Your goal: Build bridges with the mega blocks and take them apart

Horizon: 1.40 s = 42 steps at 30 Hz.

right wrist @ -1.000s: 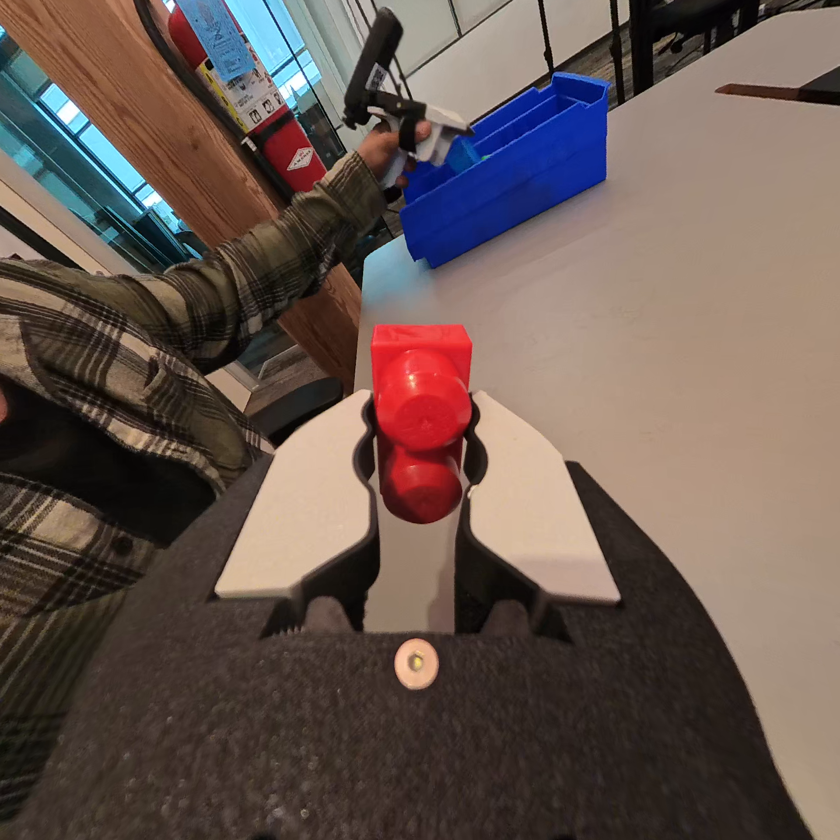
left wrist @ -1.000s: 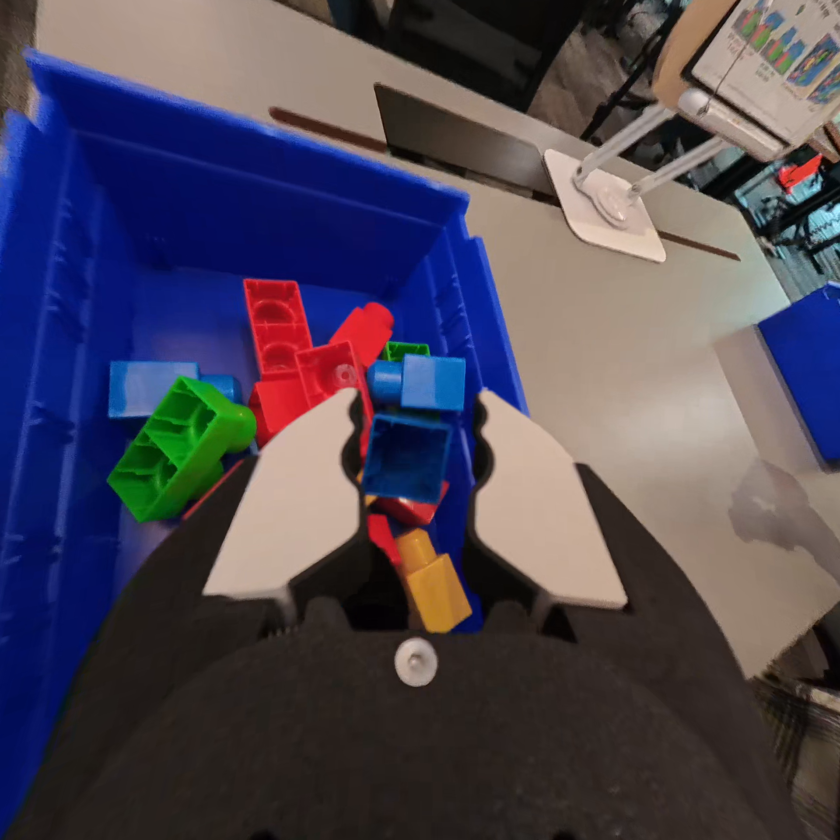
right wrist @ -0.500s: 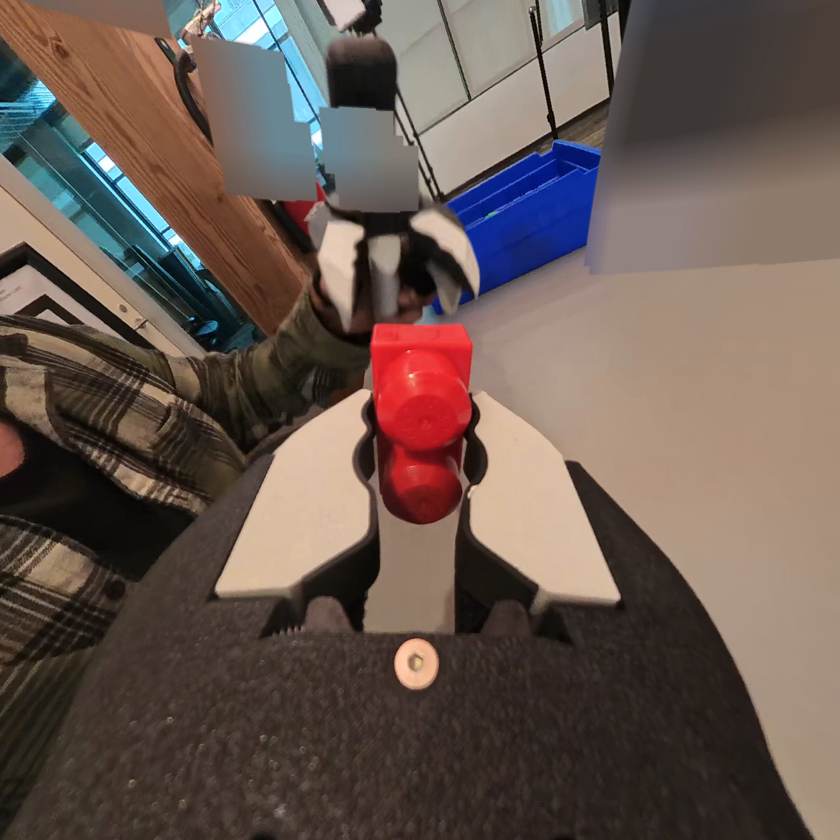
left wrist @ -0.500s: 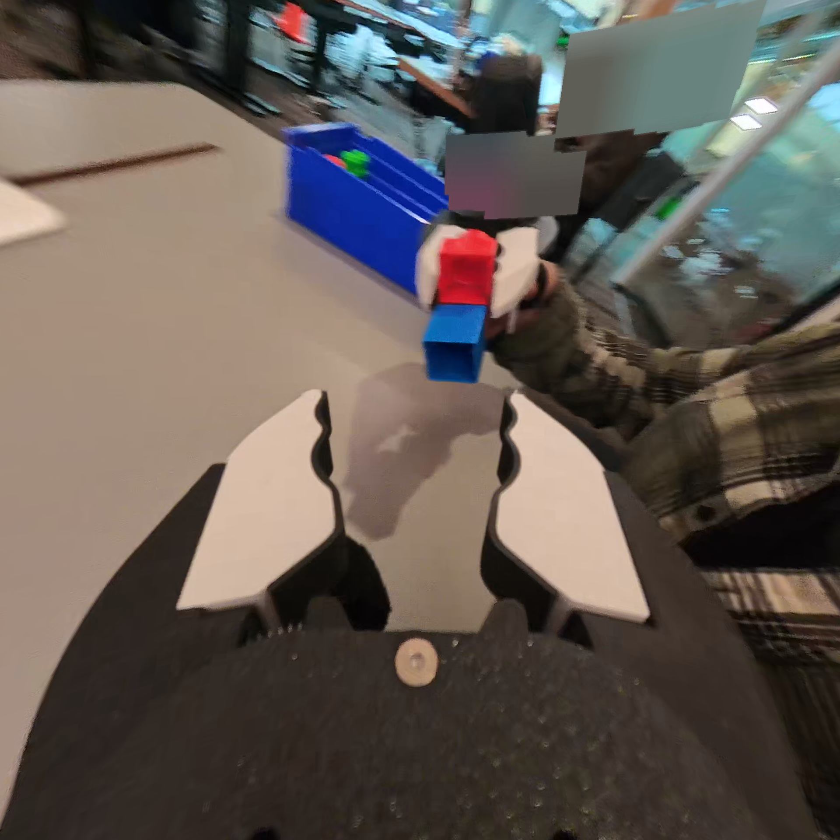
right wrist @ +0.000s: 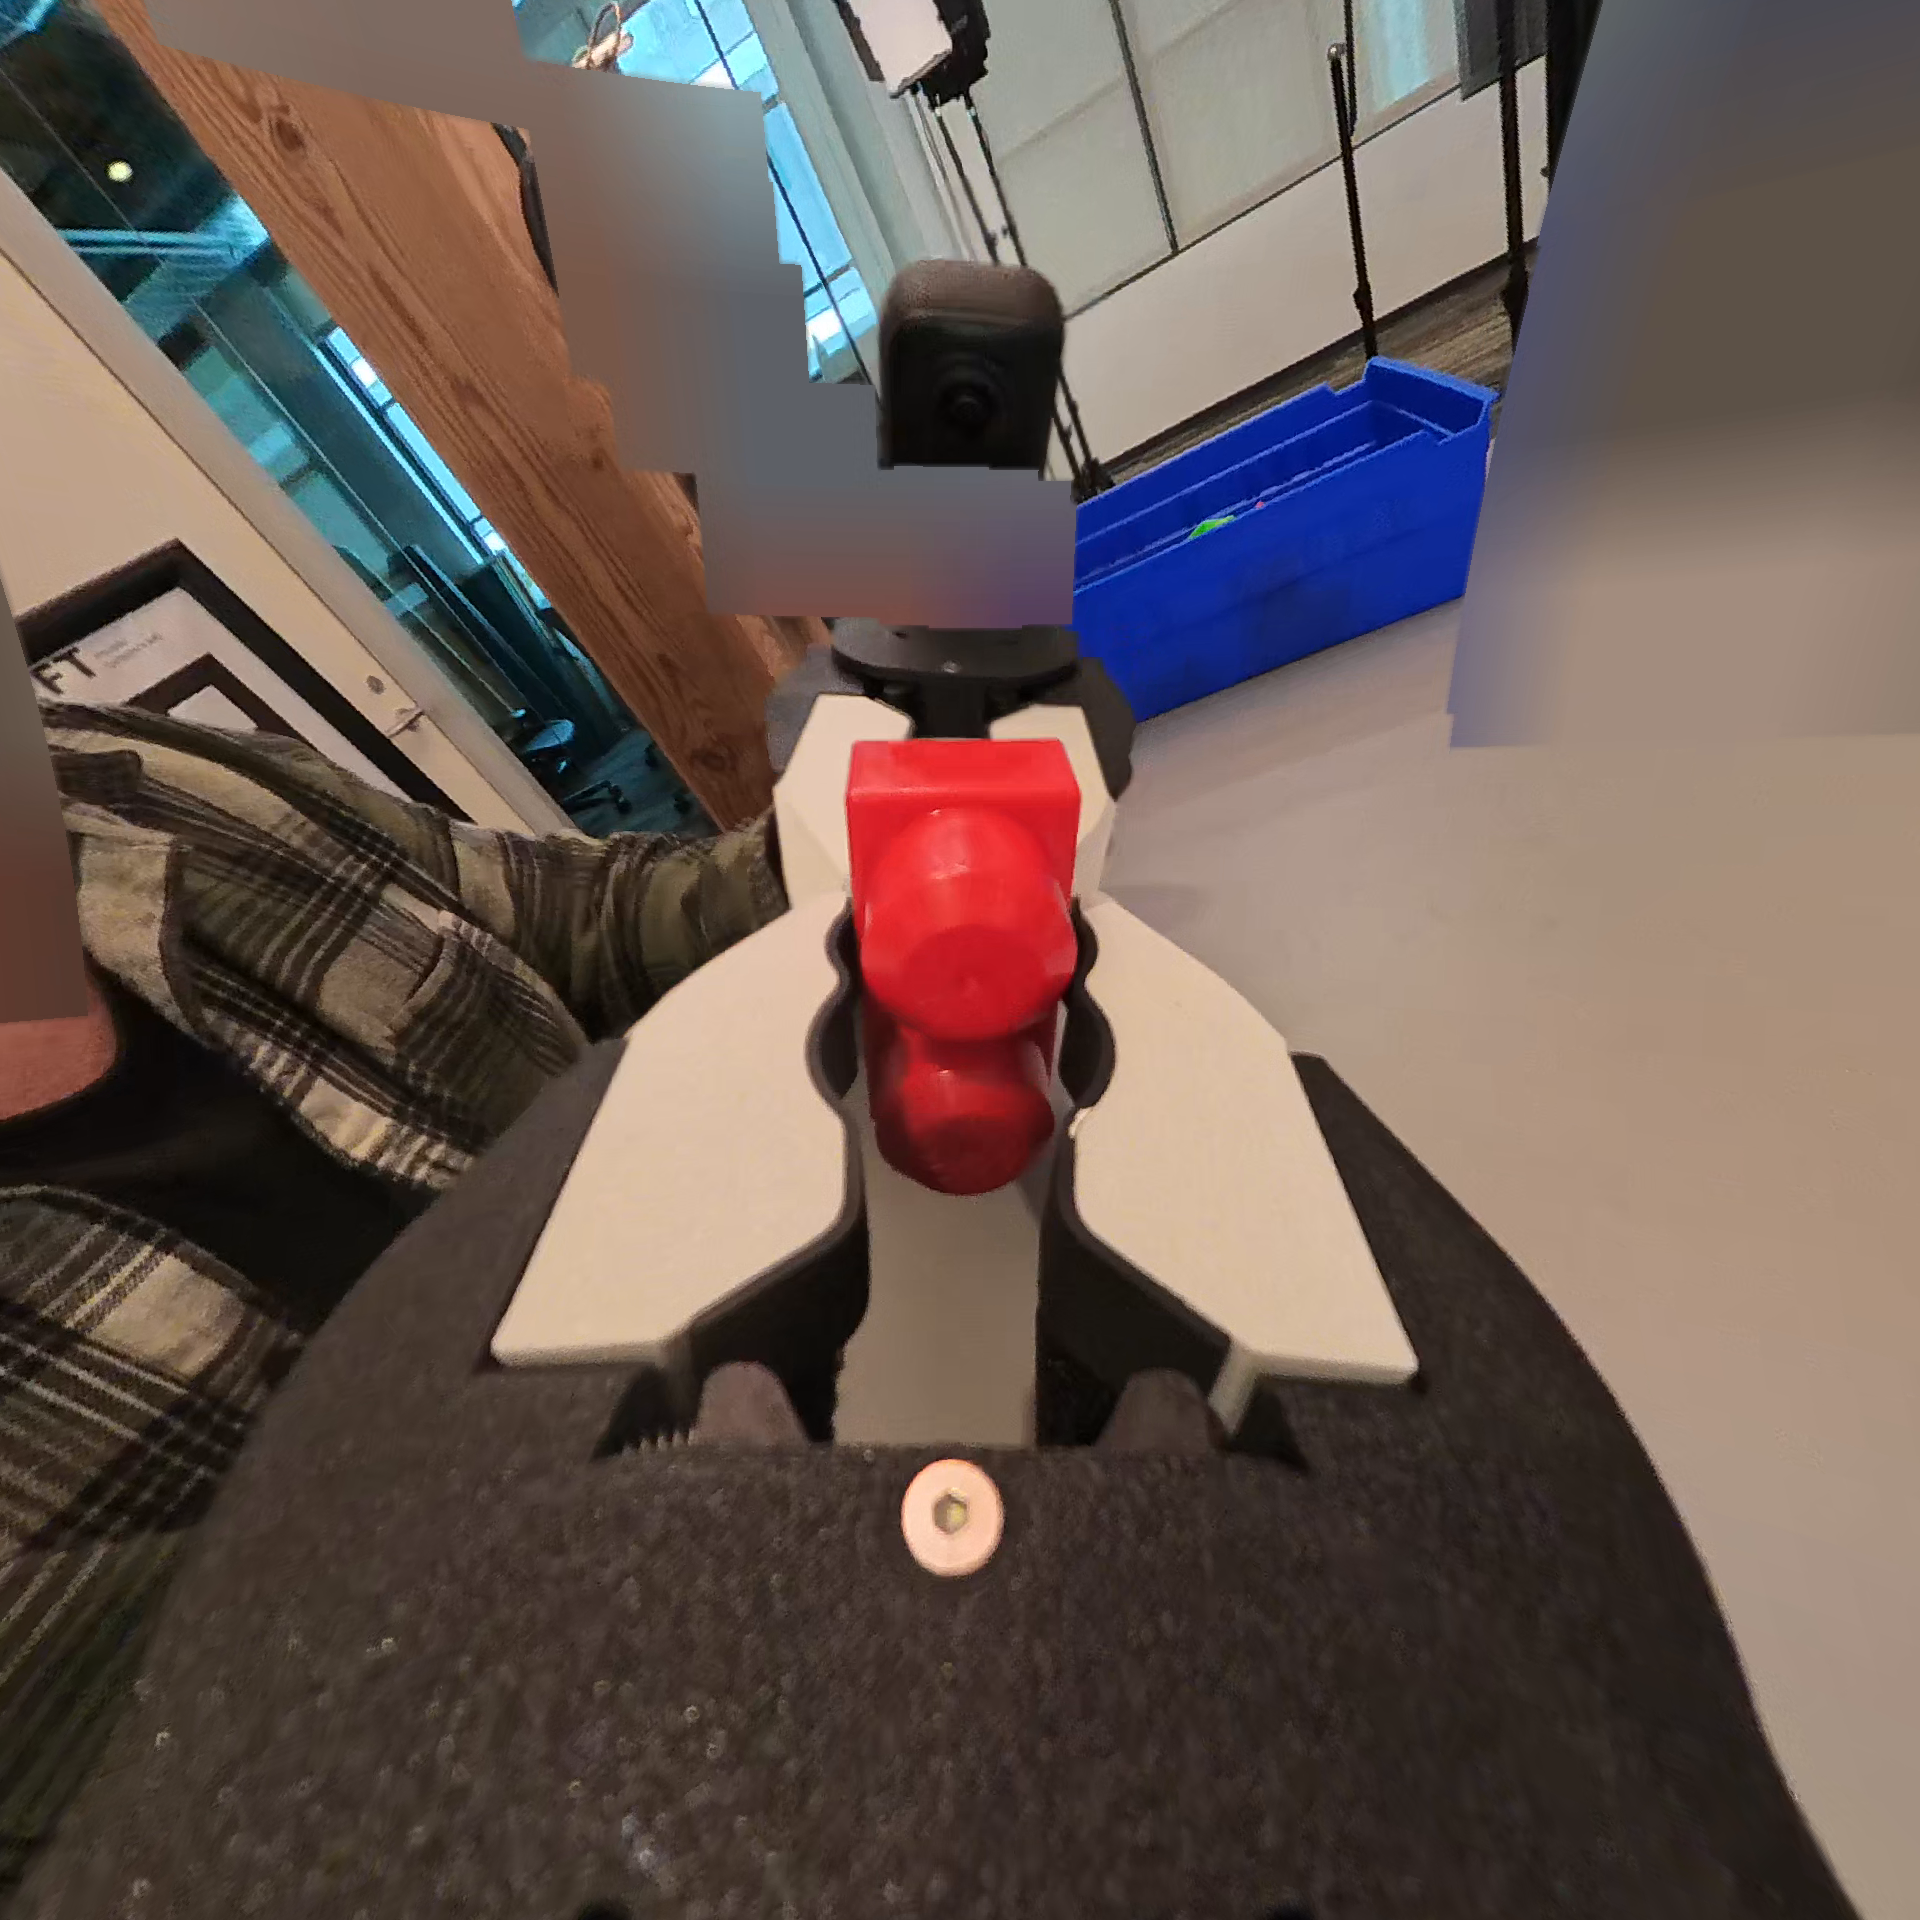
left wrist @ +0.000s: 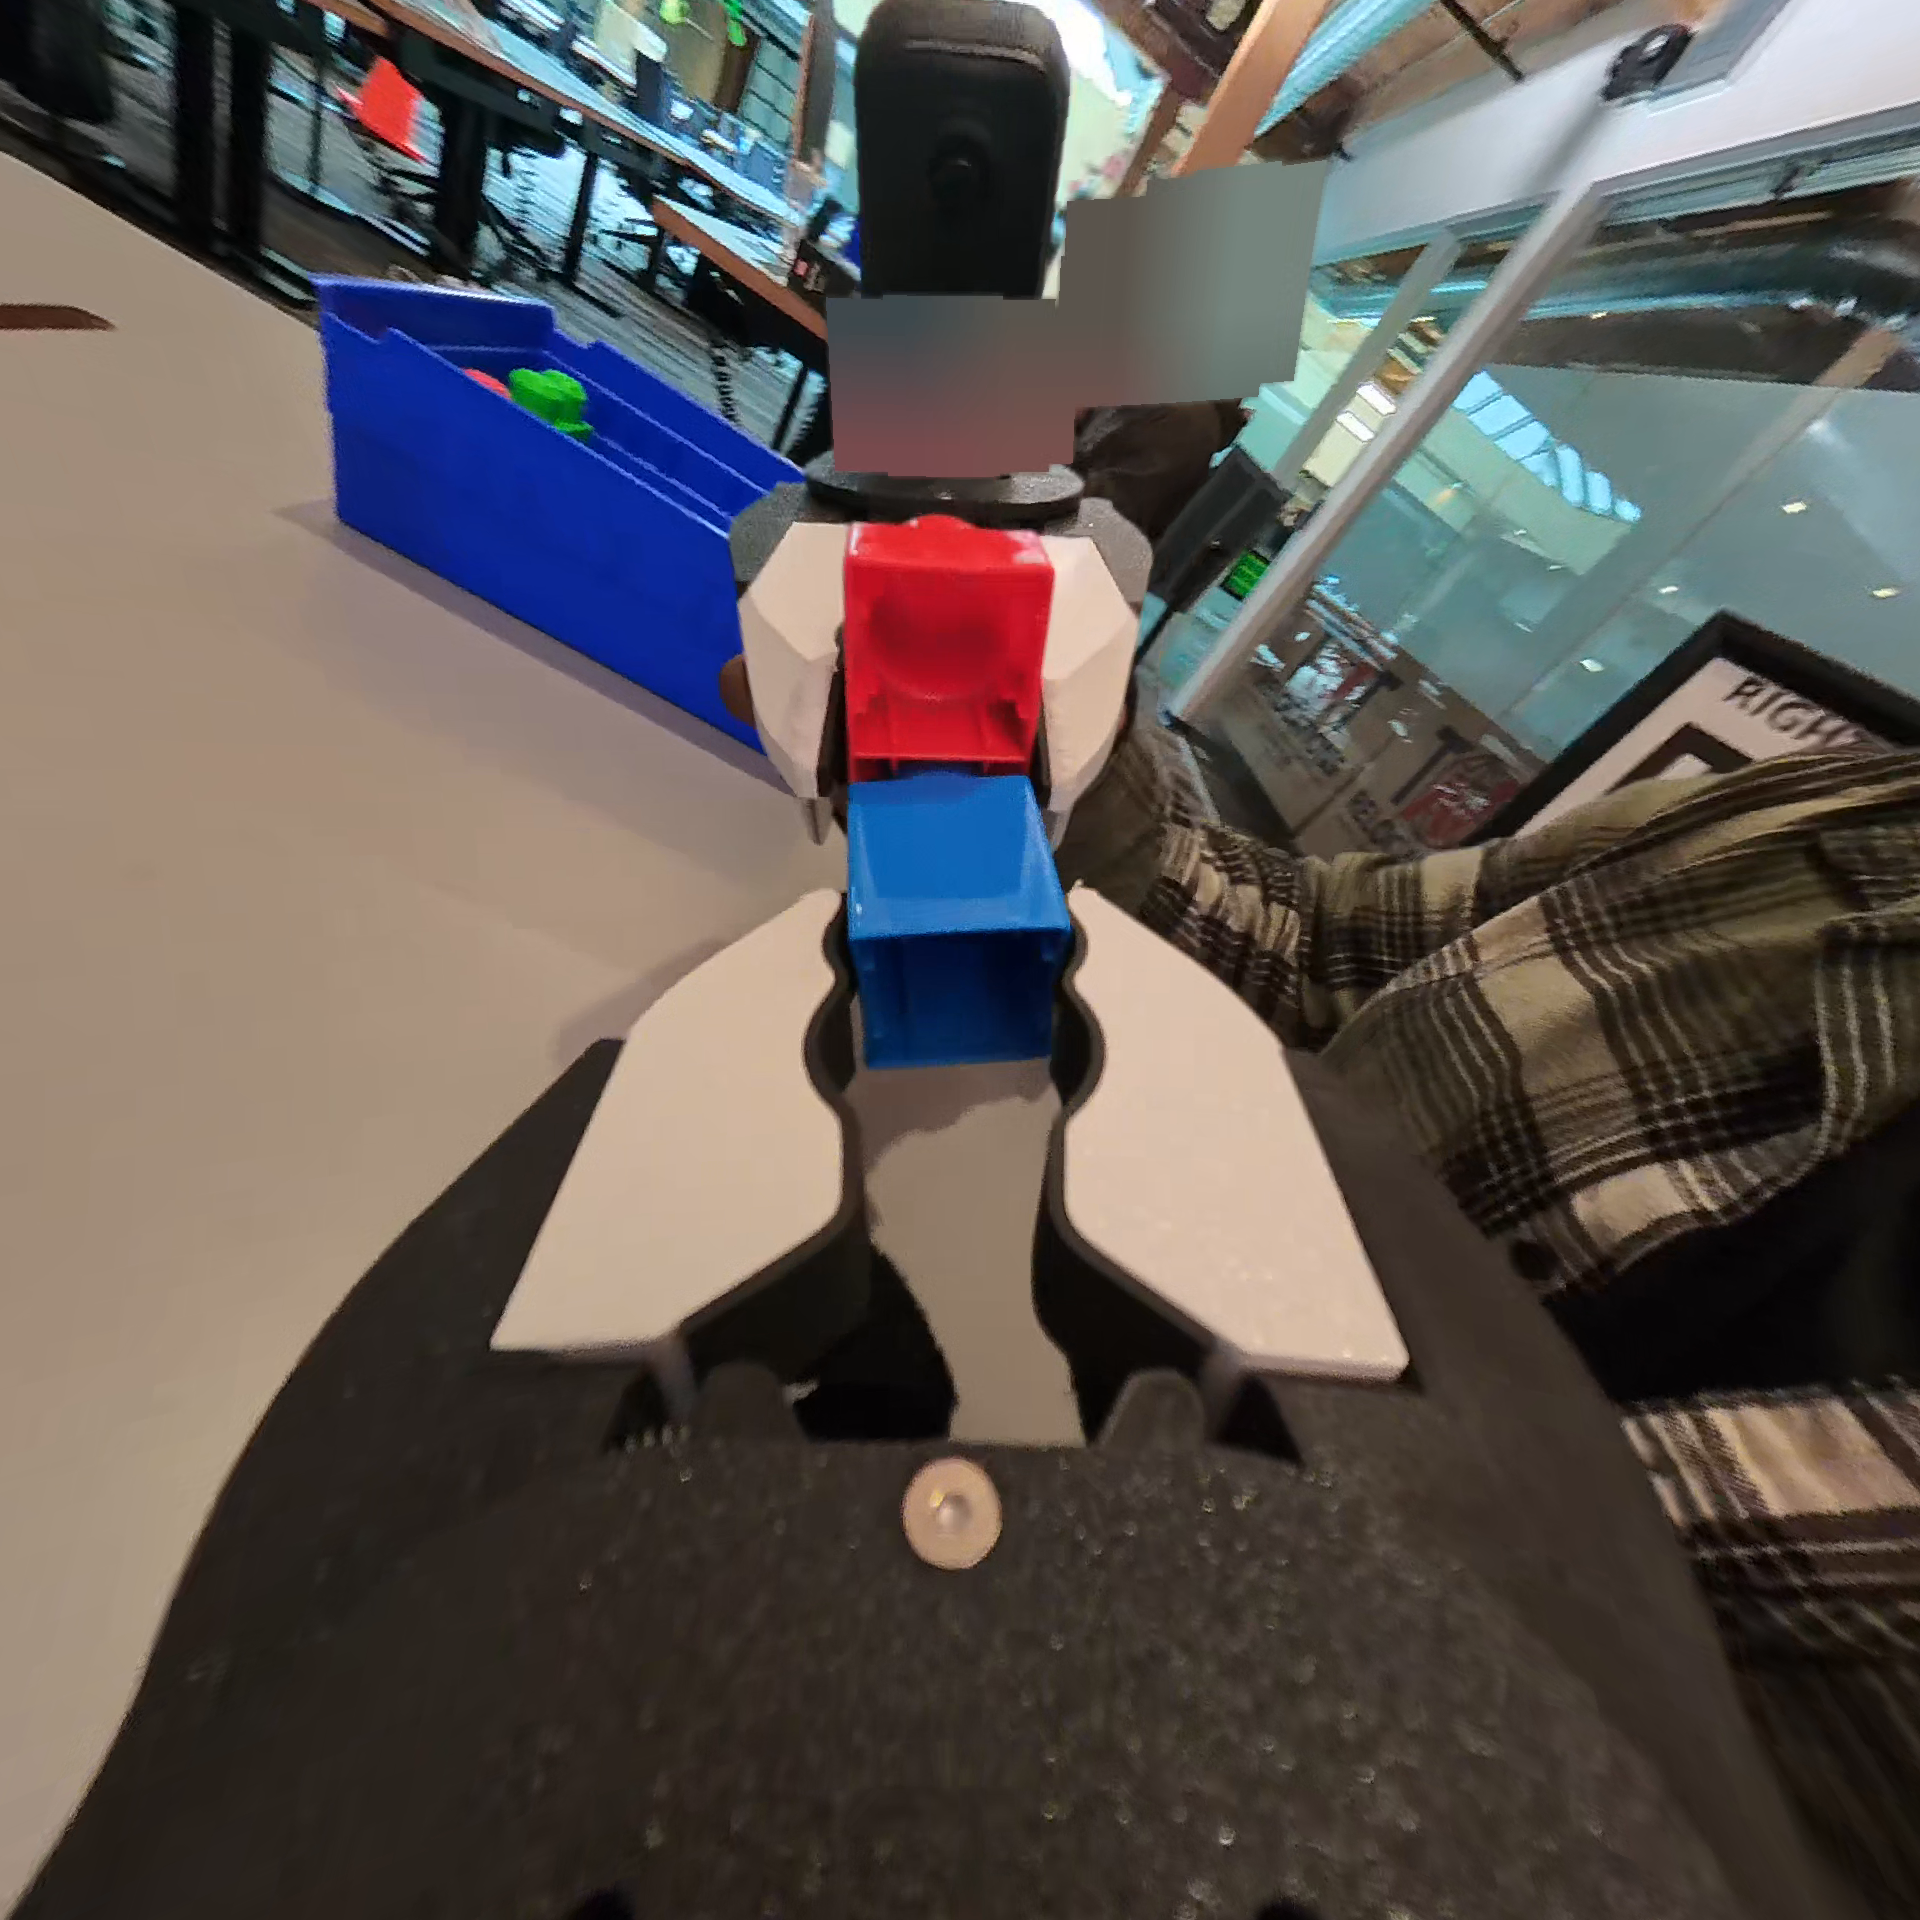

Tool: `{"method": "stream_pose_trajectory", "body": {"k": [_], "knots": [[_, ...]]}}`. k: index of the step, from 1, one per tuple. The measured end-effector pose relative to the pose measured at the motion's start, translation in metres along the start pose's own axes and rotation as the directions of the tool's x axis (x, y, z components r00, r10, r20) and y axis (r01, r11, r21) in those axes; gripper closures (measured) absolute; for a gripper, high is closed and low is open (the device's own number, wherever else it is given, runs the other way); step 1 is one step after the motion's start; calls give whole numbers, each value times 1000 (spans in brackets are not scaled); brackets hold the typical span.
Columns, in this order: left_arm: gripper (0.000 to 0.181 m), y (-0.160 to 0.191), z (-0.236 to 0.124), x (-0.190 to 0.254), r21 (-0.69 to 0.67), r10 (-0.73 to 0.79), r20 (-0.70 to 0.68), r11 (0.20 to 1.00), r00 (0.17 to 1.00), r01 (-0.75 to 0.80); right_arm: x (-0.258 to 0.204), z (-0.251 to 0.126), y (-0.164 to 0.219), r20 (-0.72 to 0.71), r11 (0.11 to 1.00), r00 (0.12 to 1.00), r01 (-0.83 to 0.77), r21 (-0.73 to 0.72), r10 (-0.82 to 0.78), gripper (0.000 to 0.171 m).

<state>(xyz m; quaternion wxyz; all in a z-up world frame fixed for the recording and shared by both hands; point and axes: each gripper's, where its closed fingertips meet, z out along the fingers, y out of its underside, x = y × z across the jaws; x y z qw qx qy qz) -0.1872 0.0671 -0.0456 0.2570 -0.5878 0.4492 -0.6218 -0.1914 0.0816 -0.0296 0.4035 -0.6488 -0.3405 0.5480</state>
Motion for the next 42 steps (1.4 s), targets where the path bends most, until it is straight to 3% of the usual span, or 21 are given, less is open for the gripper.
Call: {"method": "stream_pose_trajectory", "body": {"k": [3, 5, 7, 10, 12, 14, 16, 21, 23, 25, 27, 29, 32, 36, 39, 42], "knots": [[146, -9, -31, -6, 46, 35, 131, 998, 991, -41, 7, -12, -10, -33, 999, 999, 15, 41, -14, 136], [146, -21, -78, -14, 115, -2, 209, 993, 978, -22, 14, -33, -16, -79, 996, 997, 15, 83, -9, 136], [146, -31, -144, -30, 148, -9, 386, 988, 922, -52, 16, -47, -13, -111, 996, 994, 21, 83, -12, 136], [146, -44, -276, -58, 114, -20, 727, 989, 687, -92, 13, -54, 2, -139, 999, 990, 17, 40, -11, 136], [145, -43, -362, -70, 110, -77, 852, 993, 518, -33, 11, -55, 11, -135, 1000, 991, 4, 30, 0, 136], [145, -32, -425, -82, 141, -142, 900, 989, 413, 34, 11, -54, 16, -134, 999, 991, -2, 32, 6, 136], [145, -9, -464, -99, 199, -233, 896, 972, 378, 127, 12, -52, 20, -125, 999, 992, -13, 37, 18, 136], [145, 48, -502, -133, 278, -366, 872, 917, 325, 286, 11, -45, 30, -117, 999, 993, -31, 8, 32, 136], [144, 57, -503, -139, 294, -391, 853, 907, 345, 302, 11, -44, 35, -126, 999, 992, -33, -19, 30, 136], [126, 55, -503, -140, 296, -393, 852, 907, 347, 301, 12, -46, 41, -145, 998, 989, -32, -55, 23, 136], [107, 38, -504, -136, 251, -315, 896, 941, 312, 227, 14, -47, 46, -161, 995, 987, -36, -95, 21, 135], [103, 7, -486, -125, 164, -200, 929, 977, 313, 136, 19, -46, 54, -188, 985, 982, -35, -167, 3, 136], [109, -35, -388, -100, -20, 7, 872, 1000, 490, 21, 22, -41, 69, -201, 942, 978, -11, -336, -60, 136], [122, -28, -200, -60, -263, 204, 577, 963, 791, -56, 19, -27, 81, -150, 857, 982, 25, -515, -118, 136], [125, 1, -89, -34, -359, 251, 335, 925, 908, -123, 13, -16, 86, -95, 796, 985, 57, -603, -143, 135], [129, 23, -28, -18, -389, 242, 175, 907, 954, -159, 7, -8, 83, -63, 769, 986, 81, -634, -156, 135]]}}
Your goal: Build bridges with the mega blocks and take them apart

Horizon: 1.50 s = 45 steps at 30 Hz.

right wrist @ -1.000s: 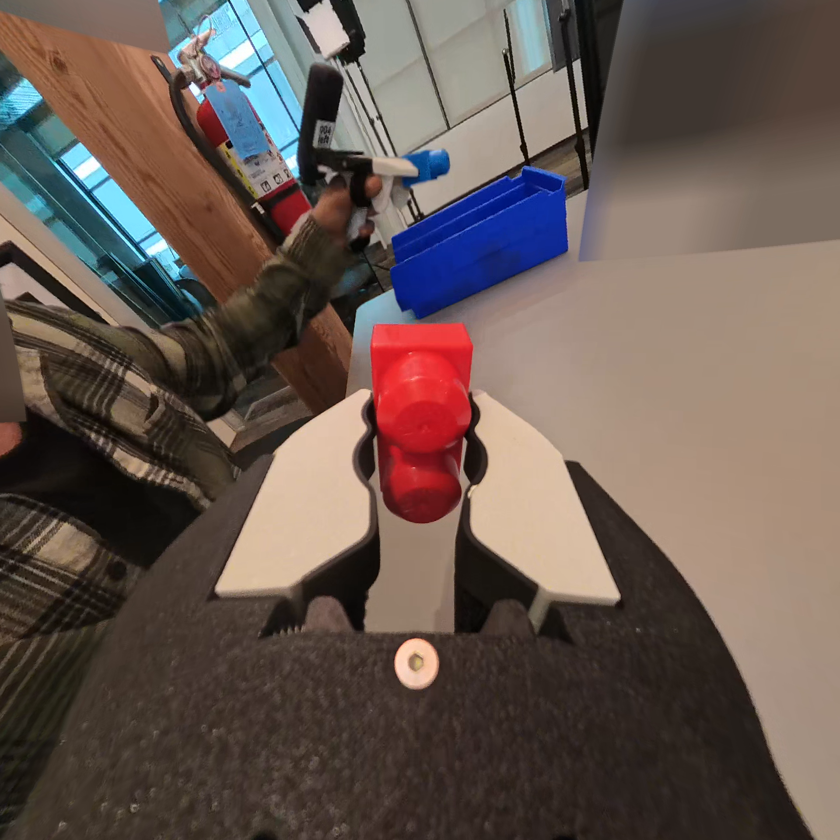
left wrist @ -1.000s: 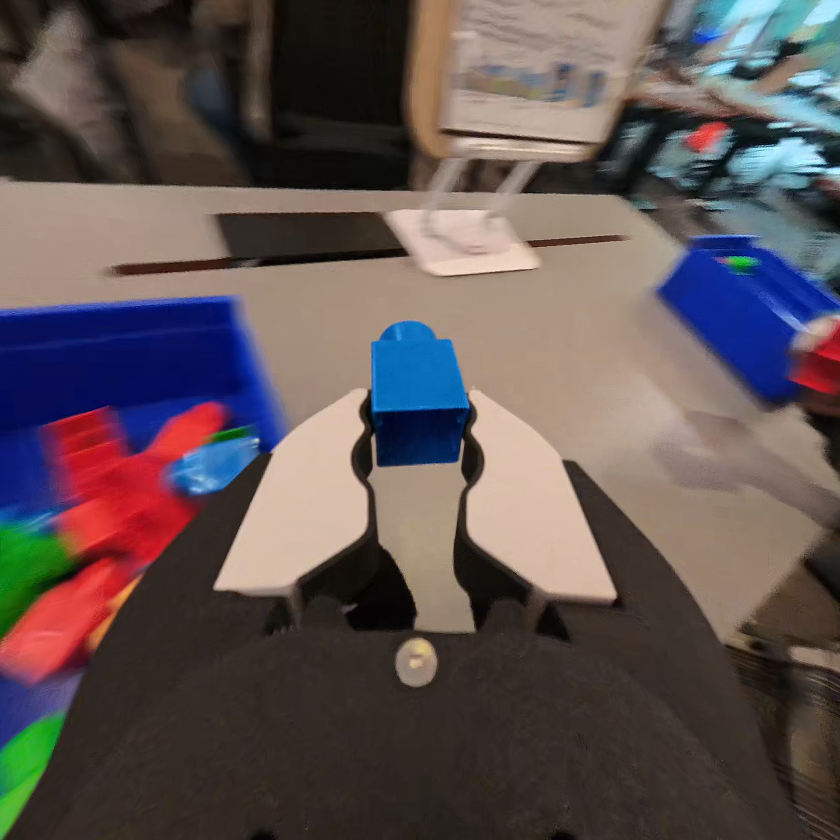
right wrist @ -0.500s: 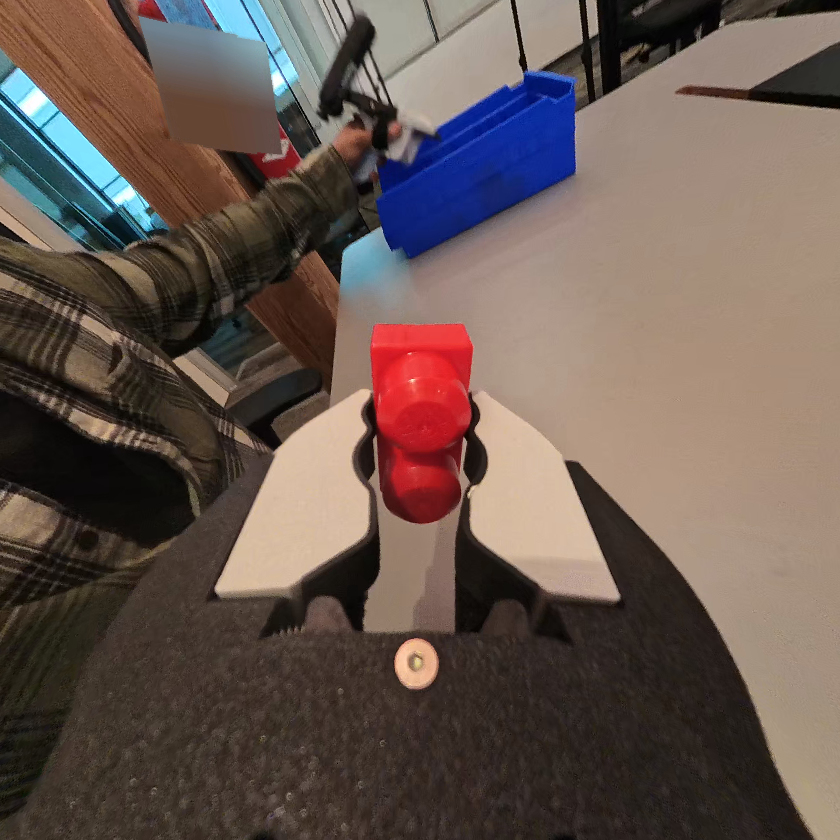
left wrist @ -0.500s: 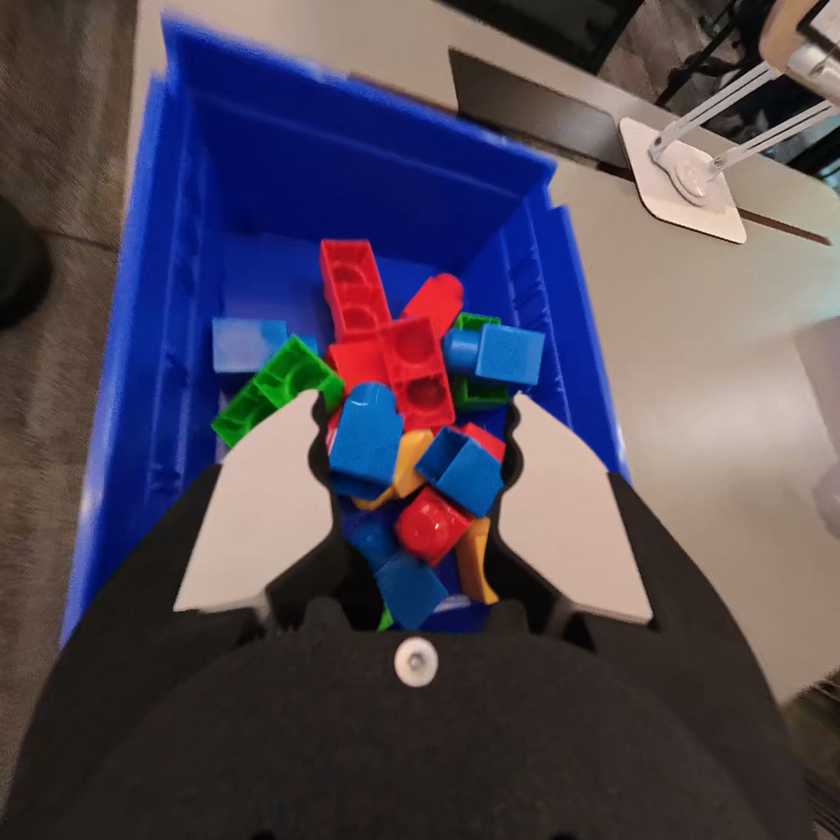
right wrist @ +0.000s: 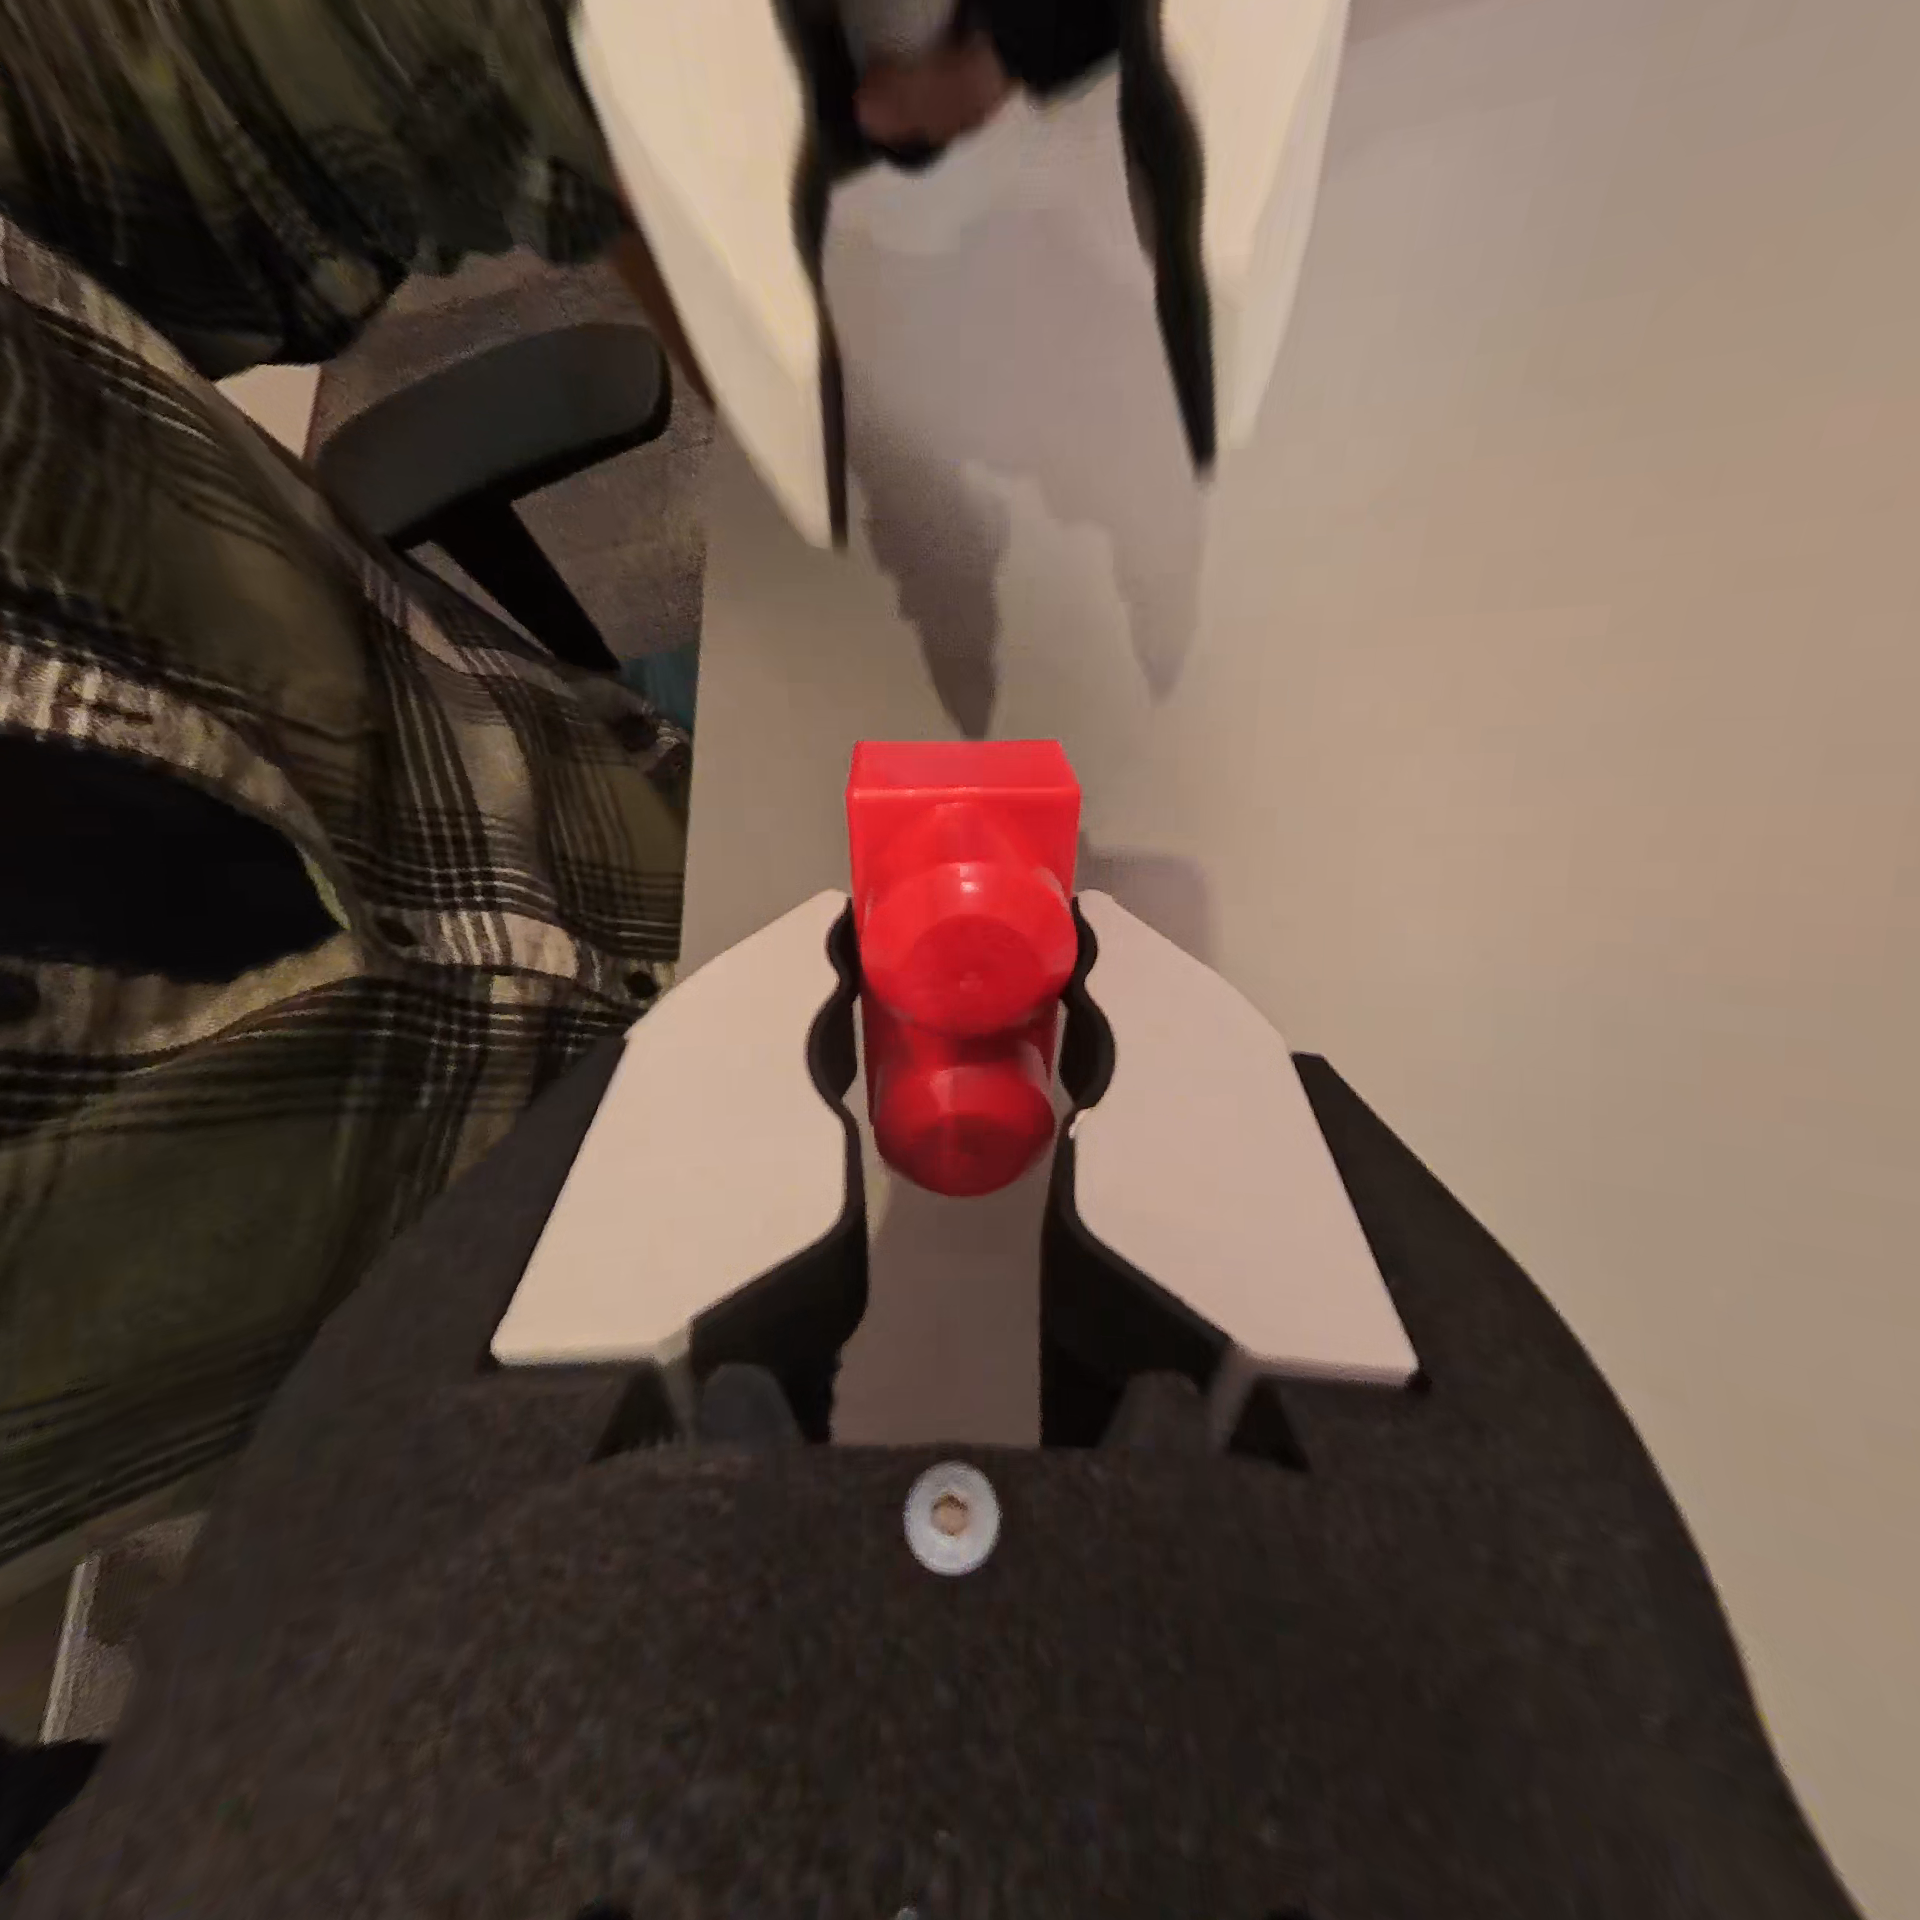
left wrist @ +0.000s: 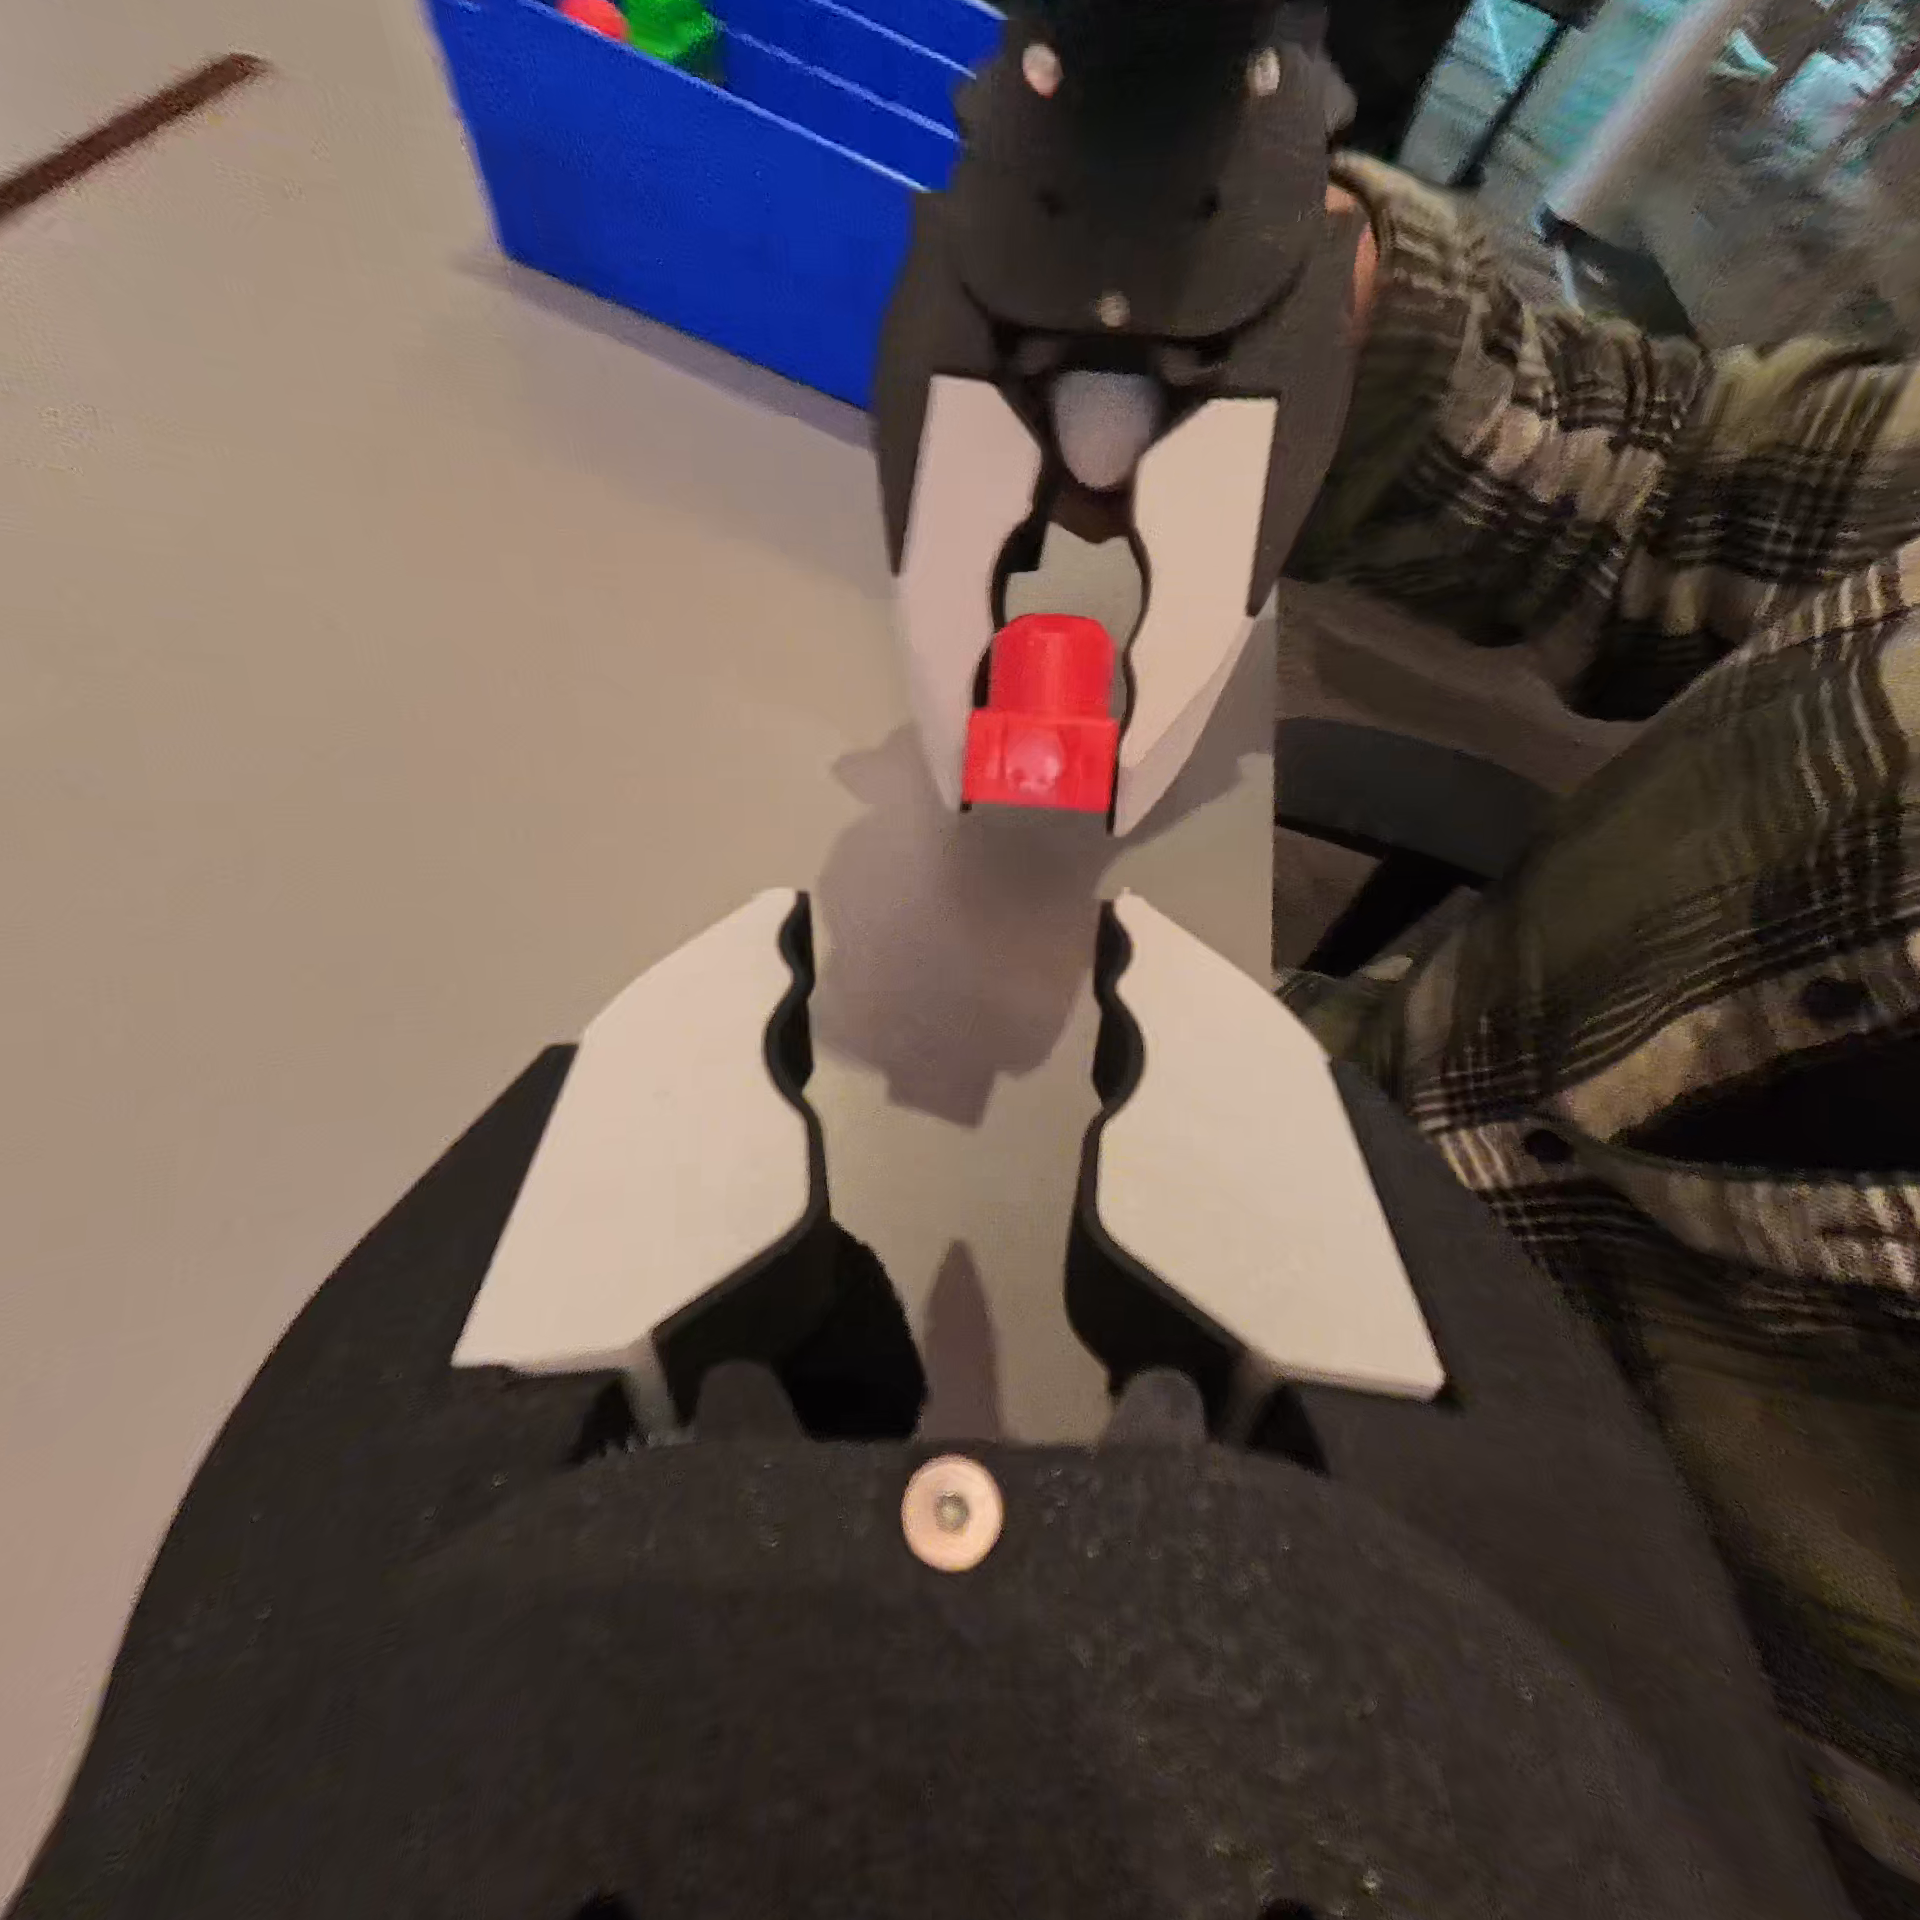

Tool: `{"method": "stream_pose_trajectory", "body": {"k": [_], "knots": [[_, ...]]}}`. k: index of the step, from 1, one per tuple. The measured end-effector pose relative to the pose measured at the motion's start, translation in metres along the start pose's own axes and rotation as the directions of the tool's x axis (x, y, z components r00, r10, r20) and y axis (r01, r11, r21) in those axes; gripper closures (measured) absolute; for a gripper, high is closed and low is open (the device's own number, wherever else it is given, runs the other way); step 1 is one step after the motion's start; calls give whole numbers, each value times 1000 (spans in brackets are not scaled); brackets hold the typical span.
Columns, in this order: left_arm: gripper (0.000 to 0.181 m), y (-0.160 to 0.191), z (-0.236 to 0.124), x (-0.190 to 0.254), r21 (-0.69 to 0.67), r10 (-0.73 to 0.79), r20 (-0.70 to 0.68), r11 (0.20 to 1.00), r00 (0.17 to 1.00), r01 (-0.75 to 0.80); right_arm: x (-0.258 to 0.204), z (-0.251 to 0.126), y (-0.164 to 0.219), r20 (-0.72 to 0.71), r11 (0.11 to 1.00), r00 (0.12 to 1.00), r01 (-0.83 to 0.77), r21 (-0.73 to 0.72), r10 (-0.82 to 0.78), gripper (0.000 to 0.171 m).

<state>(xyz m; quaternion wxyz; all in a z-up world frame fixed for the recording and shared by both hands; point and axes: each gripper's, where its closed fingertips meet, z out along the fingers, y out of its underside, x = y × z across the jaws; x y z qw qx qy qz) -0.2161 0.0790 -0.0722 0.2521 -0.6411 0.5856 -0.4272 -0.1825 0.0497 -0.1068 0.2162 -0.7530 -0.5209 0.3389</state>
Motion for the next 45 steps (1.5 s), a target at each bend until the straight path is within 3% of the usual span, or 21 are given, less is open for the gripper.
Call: {"method": "stream_pose_trajectory", "body": {"k": [4, 10, 12, 17, 22, 23, 25, 27, 30, 33, 35, 39, 45], "knots": [[131, -2, 27, 13, -16, 22, -77, 1000, 997, -23, -5, 3, -5, 13, 999, 999, 30, -32, -29, 135], [135, 2, 32, 22, -55, 7, -154, 998, 988, -15, -5, 10, -9, 30, 997, 998, 56, -60, -54, 135], [146, 3, 32, 23, -60, 11, -164, 998, 986, -21, -7, 12, -11, 44, 996, 997, 66, -65, -63, 135], [147, 5, 28, 20, -30, -19, -160, 999, 987, 14, -5, 17, -15, 52, 994, 996, 75, -75, -71, 135], [147, 2, 4, 14, 76, -47, -86, 996, 995, 54, -1, 15, -35, 63, 998, 996, 56, 24, -58, 131], [147, 2, -9, 8, 96, -51, -39, 994, 998, 55, 5, 14, -38, 33, 998, 998, 50, 44, -51, 116], [147, 3, -56, -15, 139, -62, 131, 989, 989, 44, 9, 7, -41, -3, 993, 999, 43, 106, -43, 112], [147, 10, -135, -50, 191, -121, 375, 980, 919, 52, 7, -3, -38, -11, 984, 1000, 17, 176, -16, 111], [147, 49, -284, -114, 253, -255, 721, 963, 645, 98, 3, -16, -24, -22, 964, 999, -23, 264, 29, 113], [147, 102, -381, -162, 413, -453, 762, 890, 462, 191, -1, -22, -8, -8, 948, 997, -75, 310, 82, 115], [147, 133, -408, -186, 502, -560, 719, 828, 411, 248, 0, -22, 3, -14, 942, 993, -106, 318, 116, 113], [147, 176, -420, -216, 588, -663, 672, 748, 330, 307, -1, -29, 21, -29, 925, 984, -157, 346, 177, 111], [144, 182, -425, -222, 662, -692, 647, 718, 321, 213, -10, -49, 50, -95, 917, 972, -167, 362, 215, 108]]}}
